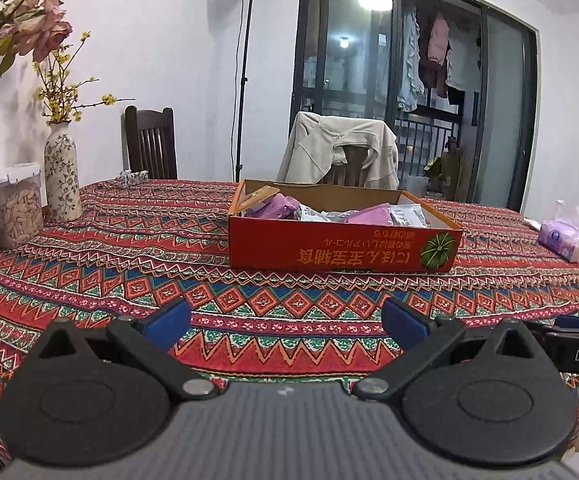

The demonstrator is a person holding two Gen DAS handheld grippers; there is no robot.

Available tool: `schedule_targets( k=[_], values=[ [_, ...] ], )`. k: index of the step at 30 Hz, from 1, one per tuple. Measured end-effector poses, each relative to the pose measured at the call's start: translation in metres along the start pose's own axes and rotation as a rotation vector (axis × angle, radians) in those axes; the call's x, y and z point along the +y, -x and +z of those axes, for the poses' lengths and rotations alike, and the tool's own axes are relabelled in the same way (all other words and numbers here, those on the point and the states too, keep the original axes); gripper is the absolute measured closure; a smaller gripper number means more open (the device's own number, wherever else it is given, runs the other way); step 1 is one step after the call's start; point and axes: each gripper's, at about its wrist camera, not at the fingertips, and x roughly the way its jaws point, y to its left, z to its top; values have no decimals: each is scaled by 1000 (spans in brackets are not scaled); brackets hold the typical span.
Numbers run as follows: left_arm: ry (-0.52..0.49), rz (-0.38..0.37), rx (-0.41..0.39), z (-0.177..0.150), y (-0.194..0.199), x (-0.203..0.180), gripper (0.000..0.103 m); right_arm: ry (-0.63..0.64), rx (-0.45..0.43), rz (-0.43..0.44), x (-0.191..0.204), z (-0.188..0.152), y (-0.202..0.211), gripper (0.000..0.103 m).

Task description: Organize snacks

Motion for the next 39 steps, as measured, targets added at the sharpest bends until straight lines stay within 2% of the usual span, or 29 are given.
schedule_targets(
  k=[13, 39],
  values=[
    [-13, 2, 43, 0, -15, -5, 0, -3, 30, -17, -4, -2, -13, 1],
    [-21, -10, 48, -3, -18, -5, 0, 6, 37, -33, -3, -3, -19, 1]
  ],
)
